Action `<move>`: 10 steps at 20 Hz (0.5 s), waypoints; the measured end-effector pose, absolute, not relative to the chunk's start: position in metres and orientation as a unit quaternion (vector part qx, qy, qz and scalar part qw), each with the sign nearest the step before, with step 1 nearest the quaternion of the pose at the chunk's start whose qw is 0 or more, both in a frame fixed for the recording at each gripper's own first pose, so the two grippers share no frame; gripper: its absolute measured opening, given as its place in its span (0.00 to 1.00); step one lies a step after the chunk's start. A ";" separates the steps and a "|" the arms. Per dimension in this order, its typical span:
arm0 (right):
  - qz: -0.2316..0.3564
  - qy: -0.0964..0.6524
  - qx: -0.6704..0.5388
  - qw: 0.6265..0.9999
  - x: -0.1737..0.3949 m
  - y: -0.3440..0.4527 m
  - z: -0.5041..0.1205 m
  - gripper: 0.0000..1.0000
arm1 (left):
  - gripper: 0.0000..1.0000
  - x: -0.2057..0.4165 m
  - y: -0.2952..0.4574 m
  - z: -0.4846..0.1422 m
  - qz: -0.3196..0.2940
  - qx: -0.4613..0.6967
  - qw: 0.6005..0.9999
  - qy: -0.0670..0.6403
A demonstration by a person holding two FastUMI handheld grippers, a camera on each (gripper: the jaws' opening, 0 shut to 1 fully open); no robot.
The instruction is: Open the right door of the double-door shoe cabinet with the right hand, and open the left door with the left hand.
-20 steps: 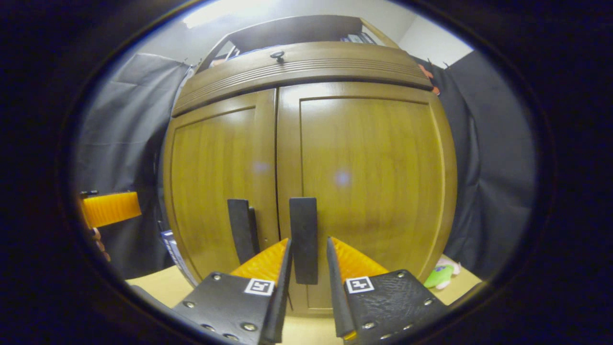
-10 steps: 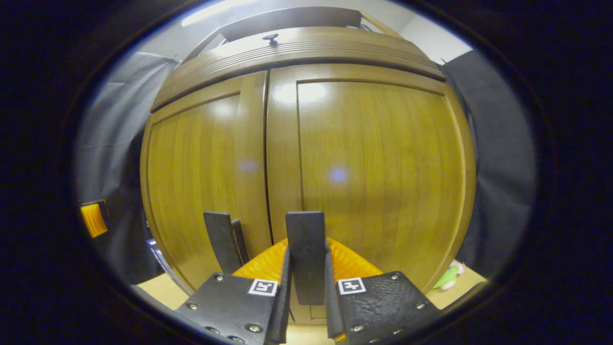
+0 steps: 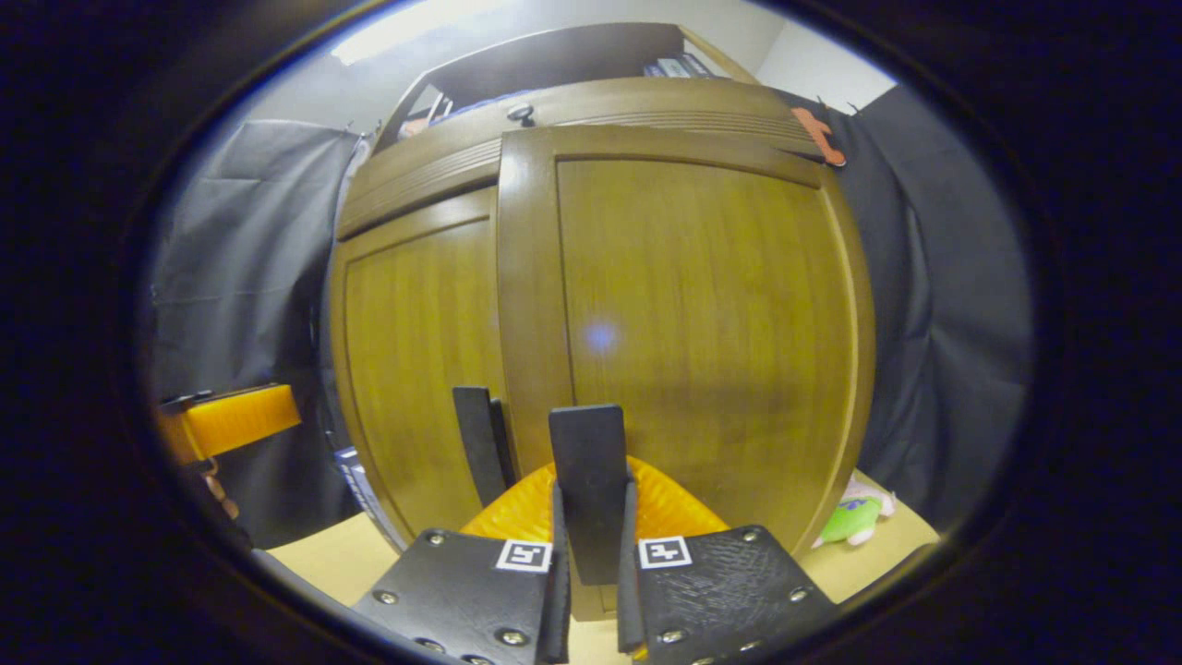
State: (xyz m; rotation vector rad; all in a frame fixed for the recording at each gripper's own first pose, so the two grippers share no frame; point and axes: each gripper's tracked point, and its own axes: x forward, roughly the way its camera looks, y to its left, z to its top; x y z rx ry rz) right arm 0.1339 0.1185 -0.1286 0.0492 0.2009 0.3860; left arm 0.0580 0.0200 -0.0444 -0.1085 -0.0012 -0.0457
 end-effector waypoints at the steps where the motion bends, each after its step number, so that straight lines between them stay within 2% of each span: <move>1: 0.192 0.099 0.027 0.976 0.128 0.113 -0.126 0.20 | 0.92 0.057 0.019 -0.042 -0.023 -0.054 0.998 -0.003; 5: 0.187 0.094 0.017 0.978 0.114 0.098 -0.119 0.20 | 0.92 0.055 0.010 -0.047 -0.034 -0.061 0.998 0.004; 6: 0.186 0.095 0.017 0.978 0.110 0.094 -0.119 0.20 | 0.98 0.054 0.009 -0.049 -0.034 -0.065 0.997 0.008; 8: 0.184 0.089 0.004 0.979 0.103 0.086 -0.117 0.20 | 0.92 0.055 0.003 -0.051 -0.041 -0.069 0.997 0.012; 10: 0.175 0.086 0.006 0.981 0.099 0.077 -0.115 0.20 | 0.95 0.054 -0.003 -0.052 -0.049 -0.066 0.997 0.015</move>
